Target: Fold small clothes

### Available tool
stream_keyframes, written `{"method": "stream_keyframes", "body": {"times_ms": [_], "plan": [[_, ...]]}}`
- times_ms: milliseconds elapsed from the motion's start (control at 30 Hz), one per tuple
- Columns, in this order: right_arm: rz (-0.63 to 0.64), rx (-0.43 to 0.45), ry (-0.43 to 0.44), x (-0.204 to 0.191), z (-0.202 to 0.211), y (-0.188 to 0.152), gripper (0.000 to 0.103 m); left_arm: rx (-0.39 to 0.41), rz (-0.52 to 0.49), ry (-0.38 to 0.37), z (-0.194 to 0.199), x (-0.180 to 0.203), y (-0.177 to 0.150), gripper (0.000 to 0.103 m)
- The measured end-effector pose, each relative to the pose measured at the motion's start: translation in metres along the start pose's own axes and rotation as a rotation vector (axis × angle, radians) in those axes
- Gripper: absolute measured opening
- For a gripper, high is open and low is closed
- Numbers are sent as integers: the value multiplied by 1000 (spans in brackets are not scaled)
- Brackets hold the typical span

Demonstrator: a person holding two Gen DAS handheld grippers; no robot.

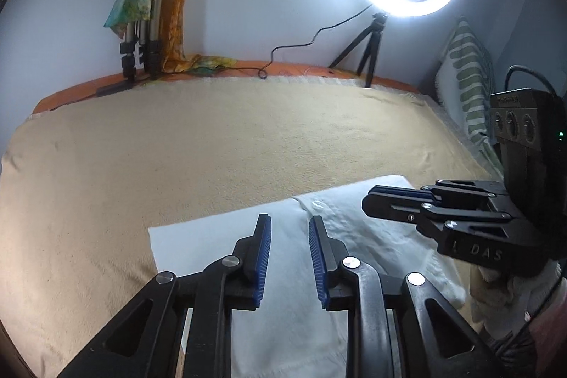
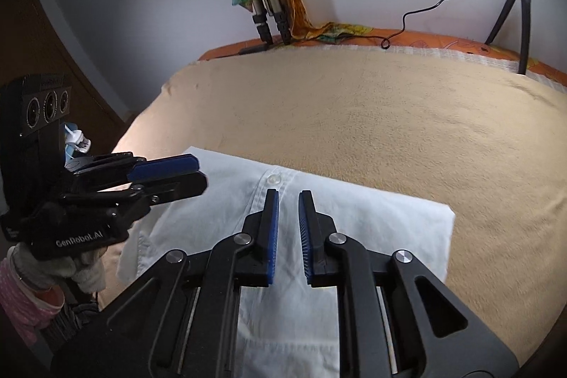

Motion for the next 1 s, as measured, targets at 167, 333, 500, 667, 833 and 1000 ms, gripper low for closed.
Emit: {"method": "stream_keyframes", "body": {"times_ms": [167, 333, 500, 667, 833, 1000], "plan": [[19, -65, -30, 6, -29, -4, 13, -94, -5, 52, -37, -15, -11, 18], [23, -120, -42, 15, -52, -15, 6, -83, -30, 31, -41, -19, -19, 18], [24, -102, -34, 17, -33, -9, 5, -74, -10, 41, -21, -25, -7, 16], [-87, -15, -34, 55, 4, -4, 7, 2, 63, -6, 11, -45, 4, 16], [-128, -41, -51, 77, 3, -19, 7, -61, 79, 29, -8, -61, -7, 16], [-58, -86, -131, 80, -12, -26, 6, -77, 25, 103, -19, -63, -16, 17]]}}
Point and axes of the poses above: each gripper's, at about its wrist camera, not at the fingertips, and z roughly against the way its jaws point, x to its right, y to its top, the point moved 6 cm from there along -z, roughly the way its jaws point
